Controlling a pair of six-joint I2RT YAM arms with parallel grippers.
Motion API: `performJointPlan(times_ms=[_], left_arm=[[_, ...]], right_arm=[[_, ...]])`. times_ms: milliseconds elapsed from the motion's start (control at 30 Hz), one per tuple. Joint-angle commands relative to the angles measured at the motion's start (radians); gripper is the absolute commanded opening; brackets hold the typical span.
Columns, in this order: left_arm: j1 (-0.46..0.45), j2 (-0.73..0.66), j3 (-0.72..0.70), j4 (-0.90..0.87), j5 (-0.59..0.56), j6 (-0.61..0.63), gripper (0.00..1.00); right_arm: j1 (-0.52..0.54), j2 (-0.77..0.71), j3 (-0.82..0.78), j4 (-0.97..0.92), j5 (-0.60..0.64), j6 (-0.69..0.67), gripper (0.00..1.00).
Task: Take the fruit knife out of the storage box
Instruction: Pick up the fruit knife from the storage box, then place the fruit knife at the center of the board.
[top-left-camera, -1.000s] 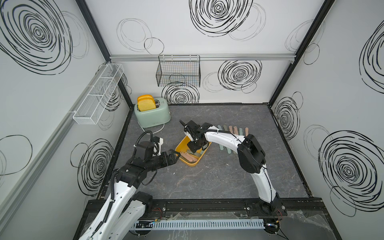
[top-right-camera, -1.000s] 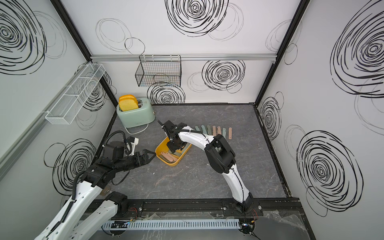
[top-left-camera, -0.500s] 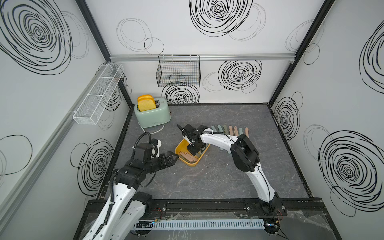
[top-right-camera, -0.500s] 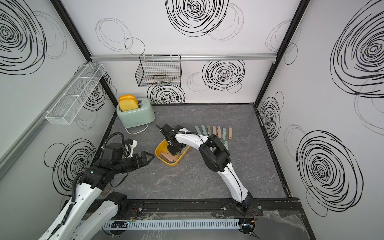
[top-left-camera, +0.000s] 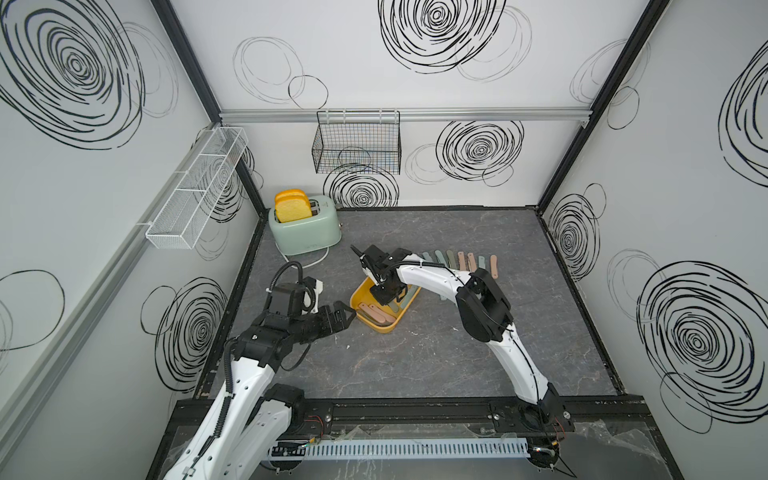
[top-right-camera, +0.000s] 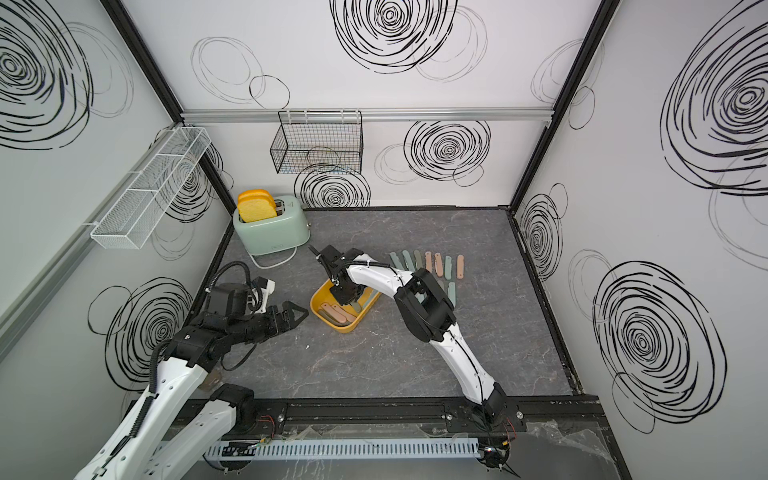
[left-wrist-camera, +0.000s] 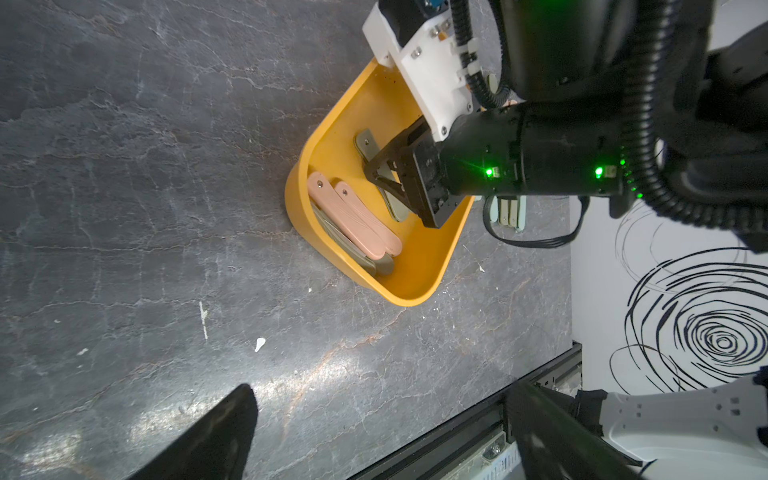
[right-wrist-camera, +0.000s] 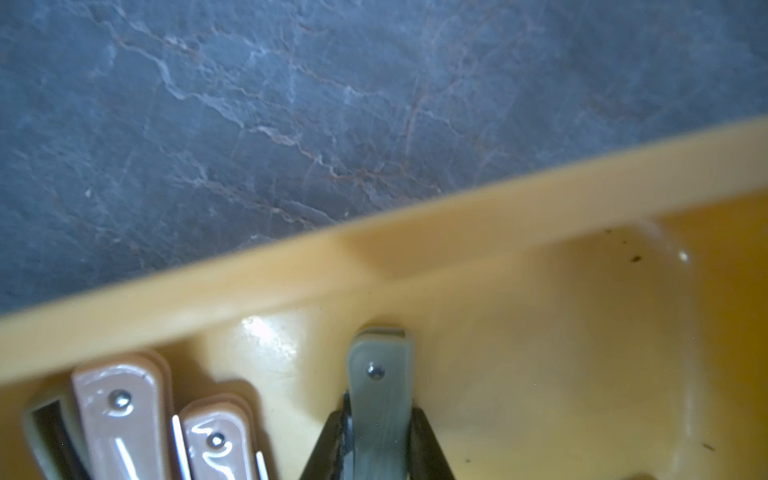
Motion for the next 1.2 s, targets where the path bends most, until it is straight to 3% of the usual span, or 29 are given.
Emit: performJointPlan(times_ms=[0, 367, 800, 1167], left_arm=[[0.009, 0.015, 0.032, 0.055, 0.029, -0.016, 0.98], [-0.054, 0.168, 0.115, 0.2, -0.001, -0.073, 0.98], [-0.197, 0.315, 0.177, 0.324, -0.051, -0.114, 0.98], [-0.37, 0.53, 0.301, 0.428, -0.071, -0.121, 0.98]], right_arm=[[-0.011, 0.038, 0.041, -0.068, 0.001, 0.021, 0.16], [-0.055, -0.009, 0.162, -0.115, -0.037, 0.058, 0.16], [-0.169, -0.136, 0.131, -0.114, -0.074, 0.075, 0.16], [-0.37, -0.378, -0.21, -0.002, -0.116, 0.096, 0.16]])
